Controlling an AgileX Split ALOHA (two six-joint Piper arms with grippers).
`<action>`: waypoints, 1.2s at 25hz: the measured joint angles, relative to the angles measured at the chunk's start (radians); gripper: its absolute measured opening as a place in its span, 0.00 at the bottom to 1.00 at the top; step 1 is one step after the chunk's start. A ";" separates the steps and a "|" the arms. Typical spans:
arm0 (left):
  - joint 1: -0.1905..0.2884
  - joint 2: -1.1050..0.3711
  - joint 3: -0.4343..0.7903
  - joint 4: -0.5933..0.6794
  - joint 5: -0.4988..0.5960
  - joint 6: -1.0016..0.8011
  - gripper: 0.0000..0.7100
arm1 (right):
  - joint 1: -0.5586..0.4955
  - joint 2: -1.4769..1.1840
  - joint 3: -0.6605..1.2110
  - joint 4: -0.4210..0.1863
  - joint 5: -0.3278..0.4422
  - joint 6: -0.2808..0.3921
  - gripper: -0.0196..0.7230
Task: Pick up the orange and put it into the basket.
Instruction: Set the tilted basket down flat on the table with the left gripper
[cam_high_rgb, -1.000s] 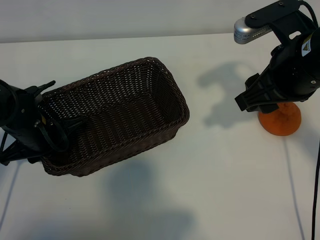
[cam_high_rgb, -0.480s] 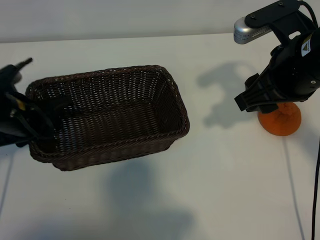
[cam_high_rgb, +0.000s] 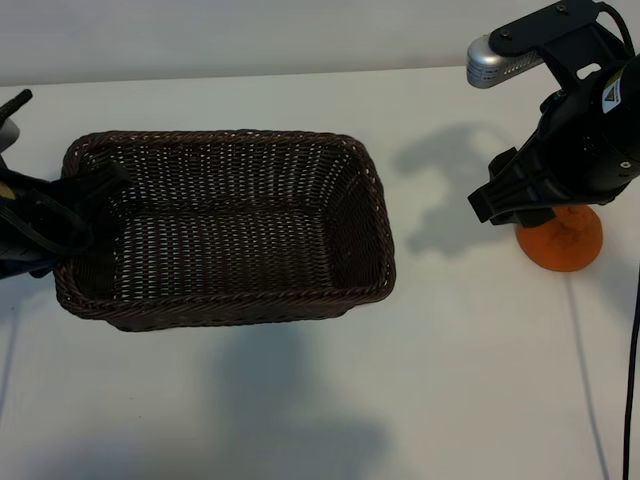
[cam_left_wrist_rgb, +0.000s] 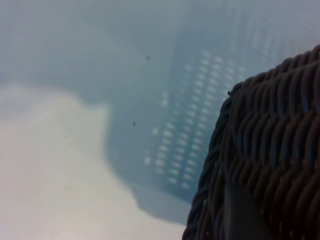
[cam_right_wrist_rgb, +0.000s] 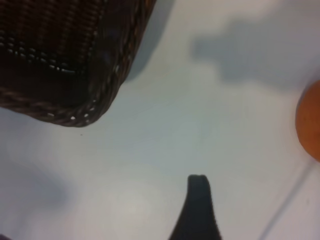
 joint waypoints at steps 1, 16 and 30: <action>0.000 -0.002 0.000 -0.005 0.000 0.005 0.46 | 0.000 0.000 0.000 0.001 0.002 0.000 0.78; 0.000 -0.028 0.000 -0.066 -0.094 0.012 0.46 | 0.000 0.000 0.000 0.001 0.025 0.000 0.78; 0.000 0.029 -0.123 -0.075 -0.032 0.152 0.46 | 0.000 0.000 0.000 0.001 0.028 0.000 0.78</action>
